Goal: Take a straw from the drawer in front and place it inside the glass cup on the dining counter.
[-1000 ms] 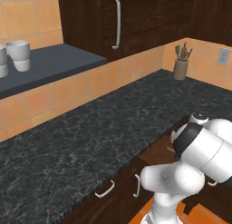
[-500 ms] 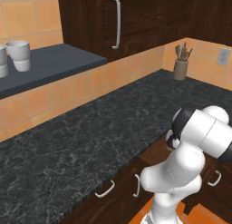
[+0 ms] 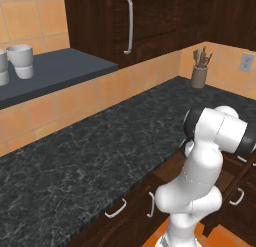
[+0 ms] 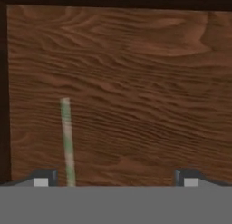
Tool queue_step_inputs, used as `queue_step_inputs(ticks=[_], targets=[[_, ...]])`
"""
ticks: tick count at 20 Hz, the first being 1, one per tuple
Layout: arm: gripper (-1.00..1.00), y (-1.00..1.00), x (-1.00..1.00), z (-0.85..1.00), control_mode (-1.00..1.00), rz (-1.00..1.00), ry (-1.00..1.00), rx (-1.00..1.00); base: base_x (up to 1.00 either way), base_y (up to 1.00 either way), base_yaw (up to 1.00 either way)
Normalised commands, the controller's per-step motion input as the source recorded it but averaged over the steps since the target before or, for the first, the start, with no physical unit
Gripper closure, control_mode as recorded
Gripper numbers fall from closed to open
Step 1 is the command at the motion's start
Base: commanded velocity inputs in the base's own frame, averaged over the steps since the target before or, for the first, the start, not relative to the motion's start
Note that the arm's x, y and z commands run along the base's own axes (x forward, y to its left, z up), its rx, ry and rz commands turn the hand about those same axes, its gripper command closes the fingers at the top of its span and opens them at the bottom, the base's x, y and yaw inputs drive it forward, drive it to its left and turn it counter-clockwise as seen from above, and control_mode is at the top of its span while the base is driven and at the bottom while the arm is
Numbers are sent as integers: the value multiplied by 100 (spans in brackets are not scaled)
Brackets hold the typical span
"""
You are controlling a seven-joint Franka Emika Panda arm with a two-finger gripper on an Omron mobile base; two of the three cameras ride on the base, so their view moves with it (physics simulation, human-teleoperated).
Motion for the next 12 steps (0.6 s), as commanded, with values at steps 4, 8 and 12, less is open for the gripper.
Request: queue_step_inputs(ticks=[4, 8, 12], targets=[[-100, -7, 6, -26, -100, 0, -5, 0, 0, 0, 0], [-100, -19, 13, -4, -100, 0, -11, 0, 0, 0, 0], [-100, -9, 12, -19, -100, 0, -4, 0, 0, 0, 0]])
